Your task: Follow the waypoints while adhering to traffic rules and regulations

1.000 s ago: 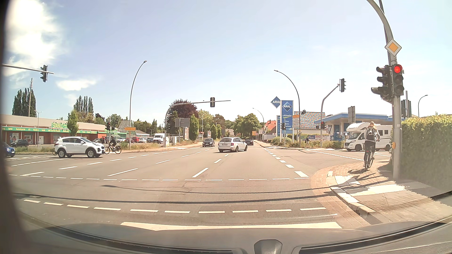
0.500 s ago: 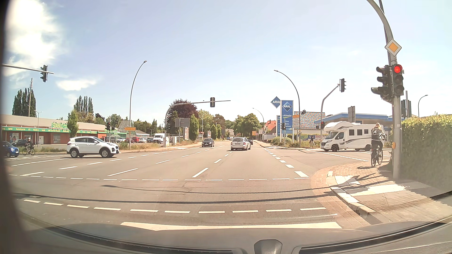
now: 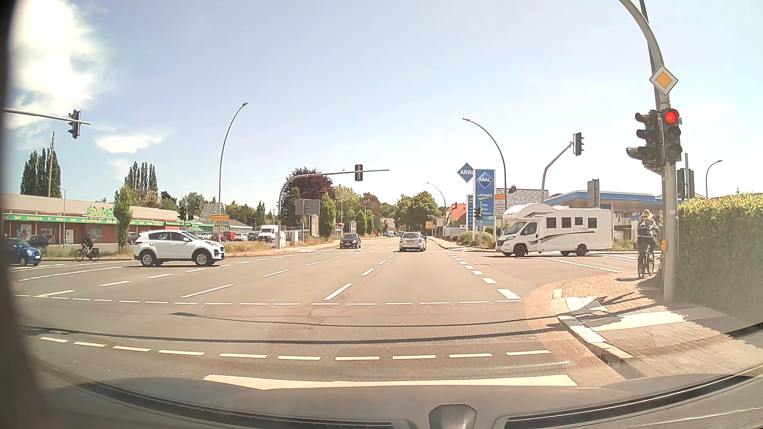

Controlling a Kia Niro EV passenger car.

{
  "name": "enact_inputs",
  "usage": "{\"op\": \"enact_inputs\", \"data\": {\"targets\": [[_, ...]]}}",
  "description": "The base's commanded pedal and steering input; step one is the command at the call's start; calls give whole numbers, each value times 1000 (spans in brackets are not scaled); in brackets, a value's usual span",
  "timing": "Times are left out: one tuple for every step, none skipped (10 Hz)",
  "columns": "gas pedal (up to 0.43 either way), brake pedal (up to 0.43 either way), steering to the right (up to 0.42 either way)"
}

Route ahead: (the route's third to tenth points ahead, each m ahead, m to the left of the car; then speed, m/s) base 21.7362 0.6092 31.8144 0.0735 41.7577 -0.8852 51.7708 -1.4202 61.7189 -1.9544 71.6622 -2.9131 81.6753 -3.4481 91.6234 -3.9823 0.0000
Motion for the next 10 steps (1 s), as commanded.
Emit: {"op": "enact_inputs", "data": {"targets": [[0, 256, -3], [0, 256, -3], [0, 256, -3], [0, 256, -3], [0, 256, -3], [0, 256, -3], [0, 250, -3], [0, 256, -3], [0, 256, -3], [0, 256, -3]]}}
